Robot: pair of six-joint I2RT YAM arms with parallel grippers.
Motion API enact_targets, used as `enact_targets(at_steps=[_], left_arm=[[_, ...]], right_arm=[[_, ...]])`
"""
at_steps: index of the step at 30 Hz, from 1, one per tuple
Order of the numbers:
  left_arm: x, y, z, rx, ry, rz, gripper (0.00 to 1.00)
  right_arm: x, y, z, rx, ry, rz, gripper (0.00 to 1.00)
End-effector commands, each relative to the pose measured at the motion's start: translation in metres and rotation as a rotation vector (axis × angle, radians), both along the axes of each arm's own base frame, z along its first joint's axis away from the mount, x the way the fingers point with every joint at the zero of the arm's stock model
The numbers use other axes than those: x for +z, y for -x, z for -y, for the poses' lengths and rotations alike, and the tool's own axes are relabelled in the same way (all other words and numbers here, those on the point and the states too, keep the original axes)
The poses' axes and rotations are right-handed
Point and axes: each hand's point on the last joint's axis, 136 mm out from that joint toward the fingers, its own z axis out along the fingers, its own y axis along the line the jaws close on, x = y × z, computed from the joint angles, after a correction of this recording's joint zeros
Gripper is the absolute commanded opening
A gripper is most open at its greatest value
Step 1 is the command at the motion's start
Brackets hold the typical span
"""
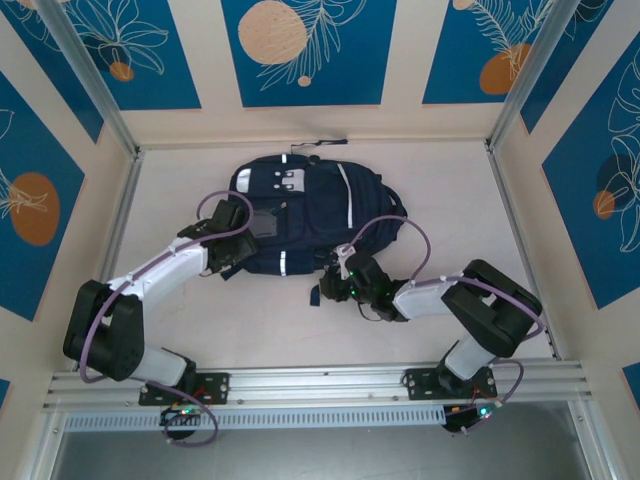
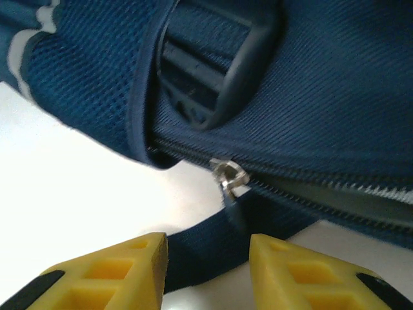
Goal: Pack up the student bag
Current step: Zip the student bag at the center of the table.
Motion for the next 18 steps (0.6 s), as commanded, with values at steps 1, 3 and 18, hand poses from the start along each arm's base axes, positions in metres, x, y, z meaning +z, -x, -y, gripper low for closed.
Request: enact_targets(at_steps=[1,3,18], left_arm=[[-0.004,-0.001,0.000,-0.008,0.009,-0.014,0.78],[-0.004,-0.001,0.000,-0.007,0.008,-0.013,0.78],[-0.004,-0.003,-0.006,0.013,0.004,-0.013,0.78]], right_arm=[[0.015,-0.022,-0.002,-0.052,0.009,0.121,0.38],[0.012,-0.026,-0.001,-0.068,0.017,0.125,0.37],[-0.002,-0.035,0.000,-0.091,0.044,0.129,0.00]])
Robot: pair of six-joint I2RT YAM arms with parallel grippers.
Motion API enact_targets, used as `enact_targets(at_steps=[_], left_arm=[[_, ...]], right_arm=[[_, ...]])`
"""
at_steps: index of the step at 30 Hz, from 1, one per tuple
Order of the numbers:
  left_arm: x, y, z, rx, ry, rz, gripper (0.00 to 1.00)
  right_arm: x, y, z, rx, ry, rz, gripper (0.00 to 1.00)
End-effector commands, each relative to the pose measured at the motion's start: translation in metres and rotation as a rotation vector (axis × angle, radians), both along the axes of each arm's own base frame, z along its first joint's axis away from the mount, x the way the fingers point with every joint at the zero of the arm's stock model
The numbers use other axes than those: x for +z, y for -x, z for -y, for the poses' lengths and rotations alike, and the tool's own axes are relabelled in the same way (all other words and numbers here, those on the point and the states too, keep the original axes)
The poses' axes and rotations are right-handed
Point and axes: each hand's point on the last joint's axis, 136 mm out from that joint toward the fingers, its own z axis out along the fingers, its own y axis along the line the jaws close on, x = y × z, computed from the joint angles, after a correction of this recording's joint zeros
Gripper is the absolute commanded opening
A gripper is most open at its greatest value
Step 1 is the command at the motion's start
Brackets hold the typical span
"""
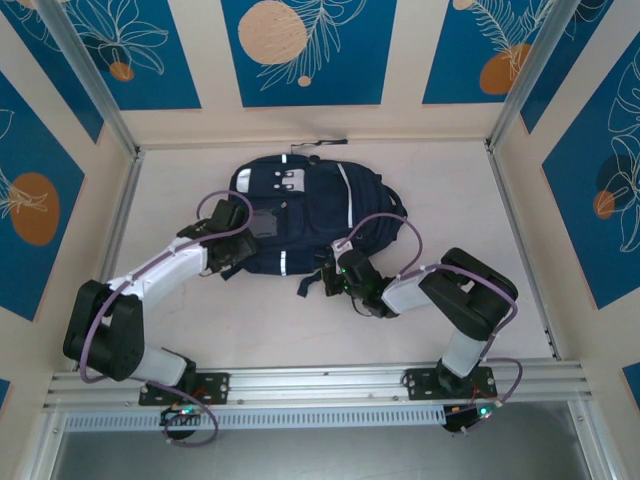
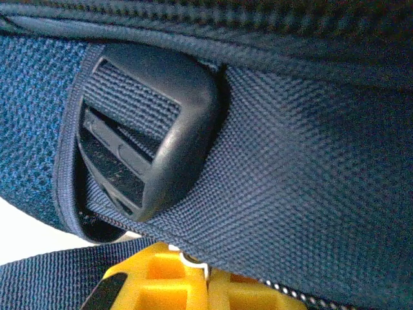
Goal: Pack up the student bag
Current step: Zip the student bag at the center of the table.
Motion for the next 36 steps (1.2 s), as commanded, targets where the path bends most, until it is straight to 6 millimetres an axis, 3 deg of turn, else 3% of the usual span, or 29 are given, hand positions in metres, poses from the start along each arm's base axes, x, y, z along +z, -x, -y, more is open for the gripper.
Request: enact_targets(at_steps=[1,19,23,26,33,36], left_arm=[[-0.003,-0.003,-0.007,0.016,-0.003,-0.011,0.78],[0.002,-0.010,-0.032,0.107,-0.044,-0.013,0.82],[0.006,-0.015,-0.032,0.112,-0.042,-0.003,0.82],[0.011,-0.028,-0.025,0.105,-0.033,-0.013,0.83],[0.036,-0.081,0.006,-0.027,-0.003,-0.019,0.85],[0.054,-0.083,0.012,-0.030,0.047,0.018,0.85]], right_arm=[[0.009,-0.004,0.007,-0.014,0.010,0.057,0.00],[0.010,0.004,0.084,-0.217,0.138,-0.013,0.00],[0.015,0.010,0.088,-0.215,0.140,-0.027,0.00],[0.018,0.017,0.078,-0.152,0.160,-0.044,0.00],[0.035,0.059,0.004,0.204,0.058,-0.066,0.00],[0.044,0.066,-0.026,0.257,0.031,-0.090,0.00]])
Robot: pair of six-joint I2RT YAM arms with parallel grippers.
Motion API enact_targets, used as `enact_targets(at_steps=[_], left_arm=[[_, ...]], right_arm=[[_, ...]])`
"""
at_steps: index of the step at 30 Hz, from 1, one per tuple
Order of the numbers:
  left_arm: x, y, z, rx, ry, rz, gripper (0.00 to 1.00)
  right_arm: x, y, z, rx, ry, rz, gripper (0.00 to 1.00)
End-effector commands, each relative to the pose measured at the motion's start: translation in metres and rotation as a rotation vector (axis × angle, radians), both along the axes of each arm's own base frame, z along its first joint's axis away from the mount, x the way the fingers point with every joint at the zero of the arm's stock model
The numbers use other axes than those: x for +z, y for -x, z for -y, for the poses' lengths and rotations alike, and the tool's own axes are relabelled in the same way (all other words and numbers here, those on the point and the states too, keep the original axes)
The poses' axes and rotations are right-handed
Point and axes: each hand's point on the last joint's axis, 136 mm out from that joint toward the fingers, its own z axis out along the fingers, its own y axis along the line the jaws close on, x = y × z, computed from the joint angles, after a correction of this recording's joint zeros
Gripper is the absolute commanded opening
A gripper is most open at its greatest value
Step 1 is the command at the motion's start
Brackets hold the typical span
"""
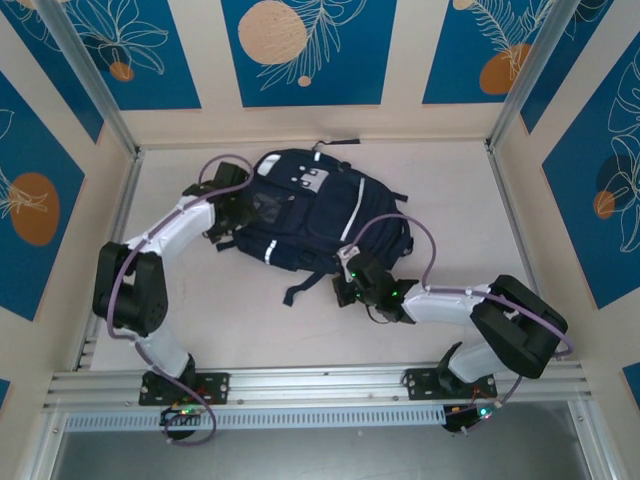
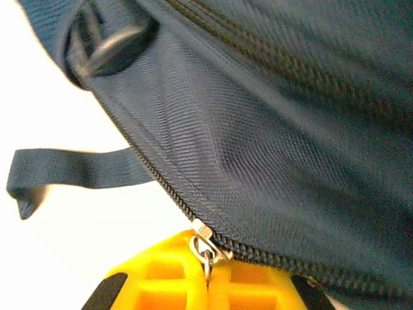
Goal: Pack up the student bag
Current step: Zip the student bag at the center of the table.
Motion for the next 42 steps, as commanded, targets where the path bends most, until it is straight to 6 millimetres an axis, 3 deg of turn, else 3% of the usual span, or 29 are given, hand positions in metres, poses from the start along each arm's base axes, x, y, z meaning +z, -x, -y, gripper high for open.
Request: enact_targets(at_steps=[1,5,12,16,20,30,35,40,42], left_arm=[[0.029,-0.001,0.010,-0.037,0.078,0.066,0.85],[0.038,0.032,0.013,0.006,0.194,0.080,0.87],[0.009,0.106,0.048,0.065,0.562,0.025,0.86],[0.003,0.128,0.071,0.052,0.654,0.037,0.84],[0.004,0.132,0.098,-0.008,0.672,0.044,0.83],[-0.032,0.129,0.137,-0.020,0.699,-0.008,0.76],[-0.042,0.116,0.140,-0.018,0.659,0.011,0.65],[-0.056,0.102,0.129,-0.001,0.552,0.036,0.46],[-0.061,0.097,0.126,0.012,0.533,0.033,0.45]], right_arm=[[0.019,0.014,-0.043,0.121,-0.082,-0.042,0.00],[0.029,0.007,-0.062,0.075,-0.182,-0.083,0.00],[0.035,-0.003,-0.074,0.008,-0.270,-0.119,0.00],[0.033,-0.003,-0.078,0.003,-0.283,-0.136,0.00],[0.031,-0.001,-0.077,-0.002,-0.273,-0.133,0.00],[0.033,-0.002,-0.075,-0.024,-0.283,-0.134,0.00],[0.030,-0.001,-0.074,-0.034,-0.261,-0.140,0.00],[0.011,0.004,-0.060,-0.078,-0.108,-0.173,0.00],[0.003,0.007,-0.053,-0.087,-0.030,-0.174,0.00]])
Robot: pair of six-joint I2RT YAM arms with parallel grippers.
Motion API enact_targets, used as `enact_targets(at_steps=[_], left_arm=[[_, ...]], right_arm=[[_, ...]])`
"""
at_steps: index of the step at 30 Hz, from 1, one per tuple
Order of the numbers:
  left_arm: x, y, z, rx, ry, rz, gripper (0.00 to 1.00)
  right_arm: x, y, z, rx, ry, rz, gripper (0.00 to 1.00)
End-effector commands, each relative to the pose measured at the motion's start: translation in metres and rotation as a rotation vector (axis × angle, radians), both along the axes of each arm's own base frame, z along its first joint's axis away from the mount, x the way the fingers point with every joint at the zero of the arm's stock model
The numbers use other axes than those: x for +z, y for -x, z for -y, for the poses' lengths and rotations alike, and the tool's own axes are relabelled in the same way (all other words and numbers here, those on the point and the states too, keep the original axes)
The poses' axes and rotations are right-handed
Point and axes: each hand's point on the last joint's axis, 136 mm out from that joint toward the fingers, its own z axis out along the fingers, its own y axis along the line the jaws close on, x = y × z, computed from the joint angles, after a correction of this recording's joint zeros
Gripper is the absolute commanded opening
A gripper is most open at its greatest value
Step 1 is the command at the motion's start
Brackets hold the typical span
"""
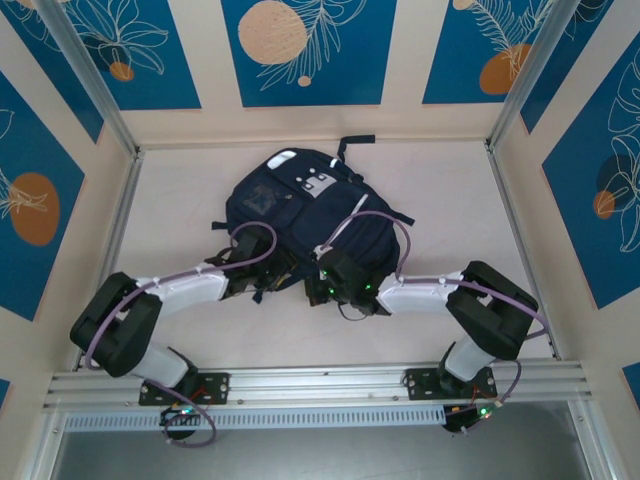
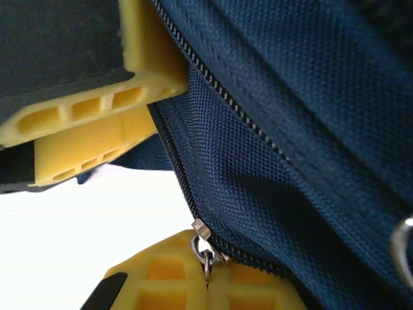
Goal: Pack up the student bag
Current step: Zip the student bag at the center of the table.
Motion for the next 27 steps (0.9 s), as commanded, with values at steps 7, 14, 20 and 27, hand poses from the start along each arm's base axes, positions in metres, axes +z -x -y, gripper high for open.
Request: enact_targets(at_steps=[7,14,20,27], left_arm=[[-0.012,-0.024,-0.019,0.076,-0.090,0.018,0.46],[-0.017,-0.026,-0.035,0.102,-0.128,0.006,0.47],[-0.021,-0.027,-0.047,0.121,-0.147,-0.007,0.48],[-0.023,-0.030,-0.055,0.131,-0.158,-0.014,0.50]], right_arm=[[-0.020,0.010,0.031,-0.041,0.273,0.004,0.00],[-0.021,0.019,0.044,-0.034,0.318,-0.026,0.00],[-0.010,0.026,0.055,-0.034,0.284,-0.069,0.00],[0.000,0.032,0.079,-0.043,0.267,-0.133,0.00]])
